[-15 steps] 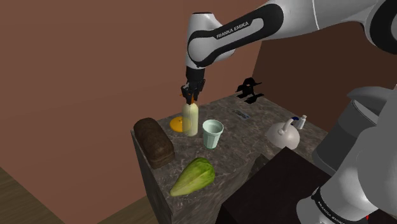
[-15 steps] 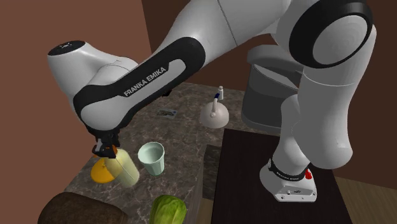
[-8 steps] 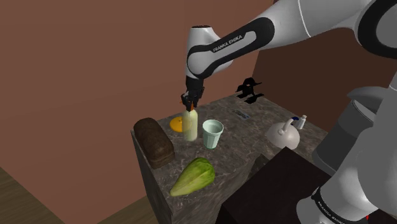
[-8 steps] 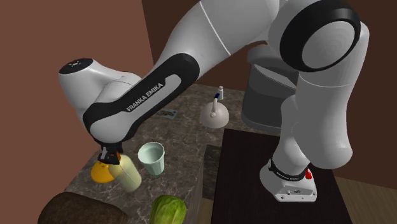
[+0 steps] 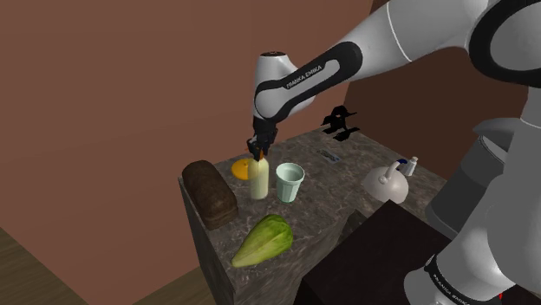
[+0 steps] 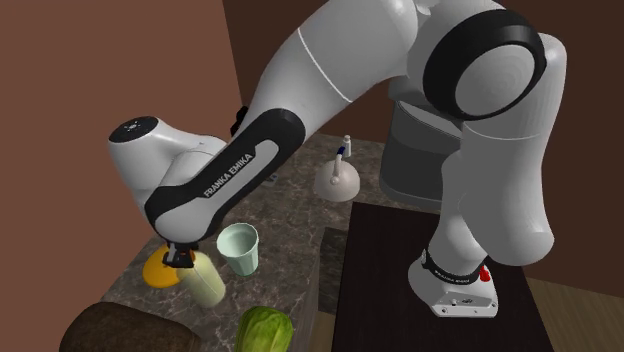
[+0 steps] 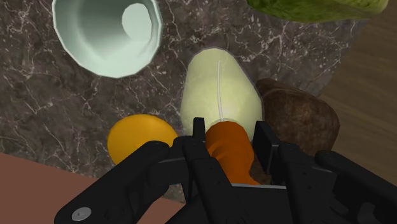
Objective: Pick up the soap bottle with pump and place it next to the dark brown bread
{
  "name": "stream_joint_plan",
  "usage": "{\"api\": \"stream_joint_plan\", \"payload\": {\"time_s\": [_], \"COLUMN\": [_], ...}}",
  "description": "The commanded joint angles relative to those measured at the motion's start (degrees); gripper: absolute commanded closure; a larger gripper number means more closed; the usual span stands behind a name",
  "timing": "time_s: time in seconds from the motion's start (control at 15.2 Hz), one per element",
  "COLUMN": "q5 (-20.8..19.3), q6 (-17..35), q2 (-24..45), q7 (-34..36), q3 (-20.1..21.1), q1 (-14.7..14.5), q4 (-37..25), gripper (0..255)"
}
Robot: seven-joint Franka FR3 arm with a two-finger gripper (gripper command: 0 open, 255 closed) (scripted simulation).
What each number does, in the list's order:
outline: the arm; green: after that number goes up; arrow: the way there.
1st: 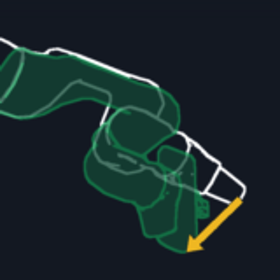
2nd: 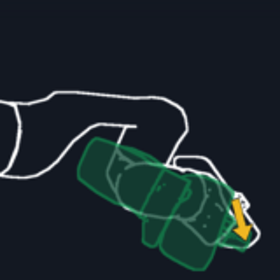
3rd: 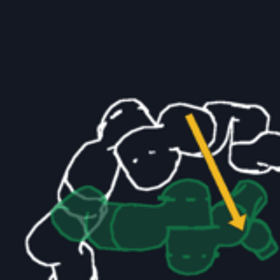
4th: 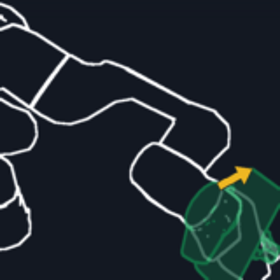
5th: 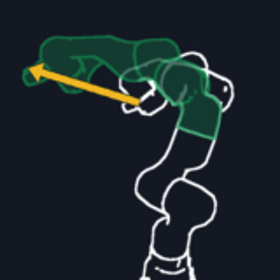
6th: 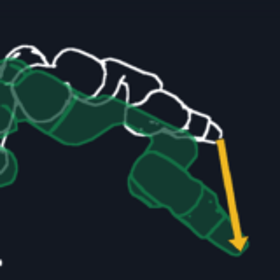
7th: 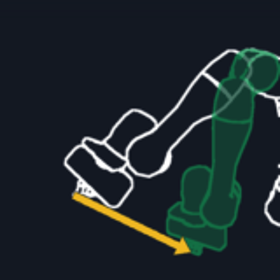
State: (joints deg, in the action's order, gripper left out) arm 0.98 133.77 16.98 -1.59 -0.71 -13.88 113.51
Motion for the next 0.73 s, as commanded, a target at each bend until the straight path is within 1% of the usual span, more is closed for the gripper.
{"api": "stream_joint_plan", "payload": {"time_s": [0.0, 0.66], "q5": [0.0, 0.2], "q6": [1.4, 7.7], "q2": [0.8, 5.9], "q7": [0.0, -0.1], "q3": [0.0, 0.1], "q1": [0.0, 0.0], "q4": [0.5, 1.8], "gripper": [255, 255]}}
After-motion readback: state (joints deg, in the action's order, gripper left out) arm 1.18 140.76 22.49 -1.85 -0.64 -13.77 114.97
